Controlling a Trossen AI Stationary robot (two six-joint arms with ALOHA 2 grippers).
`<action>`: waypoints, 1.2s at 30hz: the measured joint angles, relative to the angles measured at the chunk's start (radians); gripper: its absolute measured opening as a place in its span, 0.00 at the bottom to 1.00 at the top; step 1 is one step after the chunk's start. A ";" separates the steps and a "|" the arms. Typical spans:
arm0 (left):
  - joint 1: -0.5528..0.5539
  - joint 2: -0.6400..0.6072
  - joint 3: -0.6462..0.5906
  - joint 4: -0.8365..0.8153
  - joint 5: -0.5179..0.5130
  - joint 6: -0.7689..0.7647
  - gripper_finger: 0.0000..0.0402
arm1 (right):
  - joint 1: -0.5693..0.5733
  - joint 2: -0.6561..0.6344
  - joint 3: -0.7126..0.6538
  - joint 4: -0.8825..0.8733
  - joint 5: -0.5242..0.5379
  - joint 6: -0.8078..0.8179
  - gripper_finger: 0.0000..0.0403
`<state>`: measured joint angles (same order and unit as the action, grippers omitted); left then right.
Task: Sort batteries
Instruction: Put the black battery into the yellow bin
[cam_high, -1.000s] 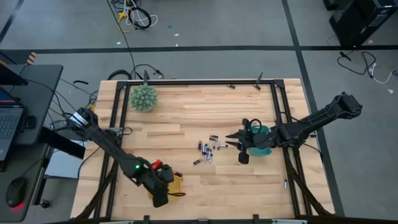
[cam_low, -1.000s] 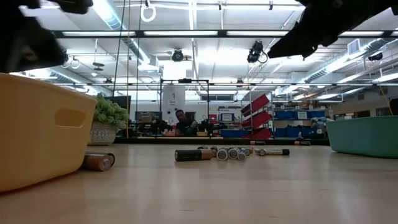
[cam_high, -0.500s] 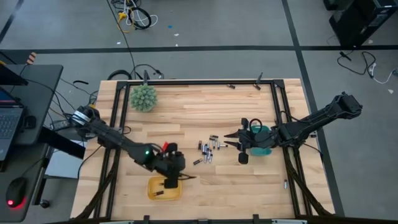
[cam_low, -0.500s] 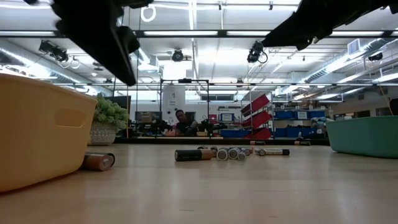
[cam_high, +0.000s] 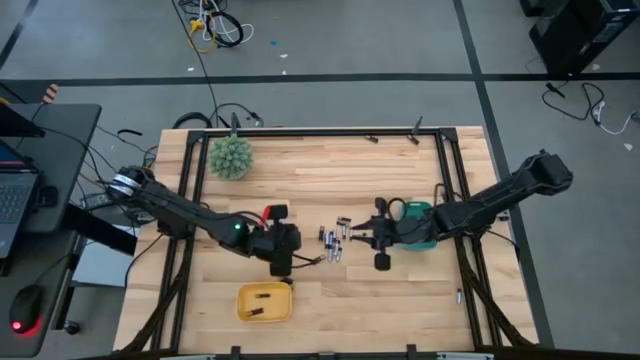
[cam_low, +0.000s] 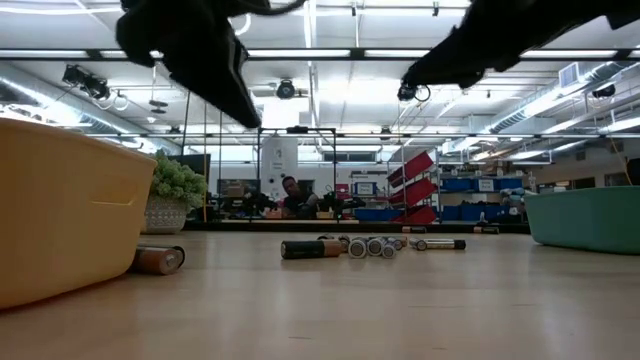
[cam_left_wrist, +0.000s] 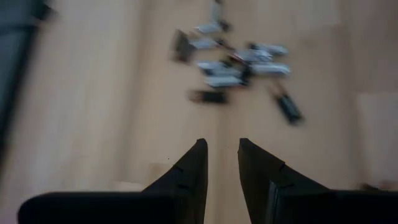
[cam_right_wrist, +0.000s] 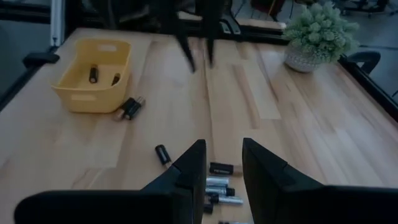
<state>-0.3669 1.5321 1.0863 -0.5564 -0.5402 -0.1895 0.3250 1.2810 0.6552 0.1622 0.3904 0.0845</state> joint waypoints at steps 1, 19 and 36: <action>-0.002 -0.015 0.000 0.000 -0.046 0.009 0.21 | -0.004 0.029 0.022 -0.009 -0.004 -0.001 0.22; -0.001 -0.215 -0.003 -0.164 -0.430 0.067 0.21 | -0.084 0.423 0.361 -0.112 -0.208 -0.088 0.22; -0.041 -0.217 -0.060 -0.243 -0.346 -0.236 0.21 | -0.070 0.510 0.375 -0.095 -0.235 -0.114 0.36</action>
<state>-0.4080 1.3155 1.0260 -0.7995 -0.8863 -0.4258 0.2551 1.7908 1.0302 0.0671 0.1550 -0.0299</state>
